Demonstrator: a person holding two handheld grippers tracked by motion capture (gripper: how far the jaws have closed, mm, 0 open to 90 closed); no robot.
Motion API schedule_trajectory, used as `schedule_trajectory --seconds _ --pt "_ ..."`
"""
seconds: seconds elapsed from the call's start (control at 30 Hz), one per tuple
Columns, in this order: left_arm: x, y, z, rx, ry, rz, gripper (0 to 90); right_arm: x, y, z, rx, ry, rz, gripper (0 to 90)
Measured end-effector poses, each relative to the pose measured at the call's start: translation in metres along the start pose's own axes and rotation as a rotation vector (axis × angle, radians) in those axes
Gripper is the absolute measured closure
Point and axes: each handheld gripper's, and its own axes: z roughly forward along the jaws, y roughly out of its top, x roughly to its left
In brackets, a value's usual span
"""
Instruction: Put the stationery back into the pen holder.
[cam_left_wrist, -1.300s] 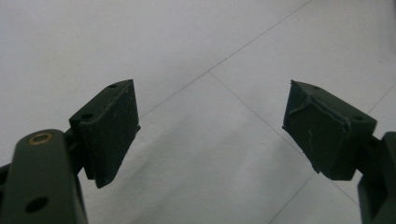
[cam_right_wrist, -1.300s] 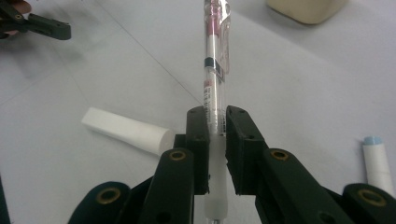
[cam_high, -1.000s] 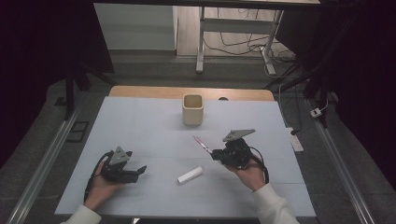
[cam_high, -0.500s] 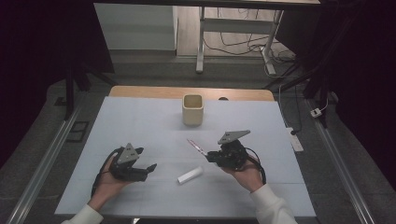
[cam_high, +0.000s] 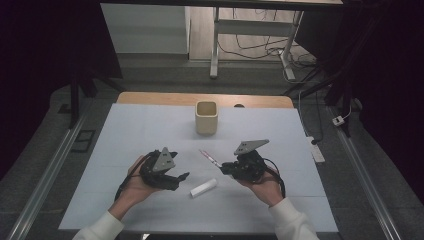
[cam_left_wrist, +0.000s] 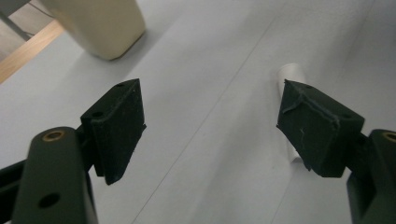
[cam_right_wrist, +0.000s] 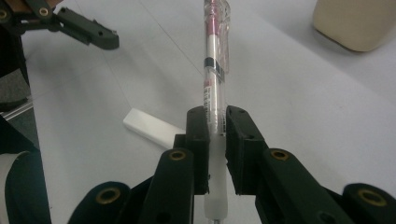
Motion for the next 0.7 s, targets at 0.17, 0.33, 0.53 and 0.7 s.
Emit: schedule_trajectory --seconds 0.17,0.33,0.53,0.7 --pt "-0.005 0.007 0.008 0.017 -0.015 0.024 21.6 0.000 0.000 0.002 0.008 0.004 0.003 79.6" --pt "-0.005 0.008 0.012 0.024 -0.015 0.026 21.1 0.000 -0.001 0.004 0.018 0.008 0.003 79.6" --pt "-0.008 0.010 0.014 0.025 -0.015 0.040 20.9 0.001 -0.003 0.012 0.042 0.019 -0.006 79.6" --pt "-0.012 0.013 0.017 0.028 -0.020 0.068 21.0 0.003 -0.003 0.017 0.056 0.026 -0.009 79.5"
